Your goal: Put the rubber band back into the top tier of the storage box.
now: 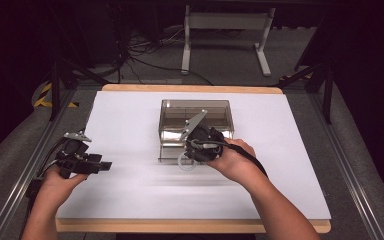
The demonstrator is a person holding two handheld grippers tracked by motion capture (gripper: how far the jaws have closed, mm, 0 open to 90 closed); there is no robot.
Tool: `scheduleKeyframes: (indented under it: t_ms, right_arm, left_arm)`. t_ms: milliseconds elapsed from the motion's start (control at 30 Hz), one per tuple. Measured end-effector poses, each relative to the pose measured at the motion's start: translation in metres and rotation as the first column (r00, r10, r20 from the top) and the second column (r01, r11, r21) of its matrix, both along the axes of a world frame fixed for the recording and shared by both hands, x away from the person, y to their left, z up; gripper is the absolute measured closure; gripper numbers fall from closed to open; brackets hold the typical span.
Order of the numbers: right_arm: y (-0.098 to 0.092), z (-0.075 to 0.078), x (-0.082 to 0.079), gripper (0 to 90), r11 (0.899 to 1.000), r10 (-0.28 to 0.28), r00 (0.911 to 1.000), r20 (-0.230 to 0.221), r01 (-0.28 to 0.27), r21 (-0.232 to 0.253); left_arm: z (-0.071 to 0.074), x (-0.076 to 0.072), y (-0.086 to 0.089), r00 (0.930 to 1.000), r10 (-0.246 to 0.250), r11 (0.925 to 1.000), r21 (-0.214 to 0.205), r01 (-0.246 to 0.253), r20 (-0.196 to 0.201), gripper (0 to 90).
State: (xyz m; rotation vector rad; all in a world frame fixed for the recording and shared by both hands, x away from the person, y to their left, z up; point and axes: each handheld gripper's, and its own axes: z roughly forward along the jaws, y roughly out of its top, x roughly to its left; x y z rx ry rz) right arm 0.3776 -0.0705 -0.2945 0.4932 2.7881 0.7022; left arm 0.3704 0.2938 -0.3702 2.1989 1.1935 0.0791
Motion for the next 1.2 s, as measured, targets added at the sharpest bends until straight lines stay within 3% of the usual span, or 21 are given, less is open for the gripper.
scheduleKeyframes:
  t_ms: [367,600,967,1200]
  right_arm:
    - [-0.011,0.005,0.007,82.8,0.997,-0.062,0.998,0.008,0.062,0.035]
    - [-0.02,0.007,0.013,82.8,0.99,-0.121,0.9923,0.026,0.119,0.071]
    - [-0.03,0.002,0.026,82.8,0.977,-0.201,0.9778,0.059,0.196,0.079]
    - [-0.03,-0.005,0.03,82.7,0.979,-0.199,0.9766,0.082,0.195,0.055]
  left_arm:
    - [0.0,0.0,0.0,1.0,0.001,1.0,0.0,-0.001,0.0,44.7]
    - [0.001,-0.001,0.001,0.9999,0.008,1.0,-0.001,-0.008,0.013,44.9]
    - [0.001,0.0,0.001,1.0,0.005,1.0,0.002,-0.005,0.009,44.9]
    - [0.001,0.0,0.001,1.0,0.006,1.0,0.001,-0.006,0.007,44.9]
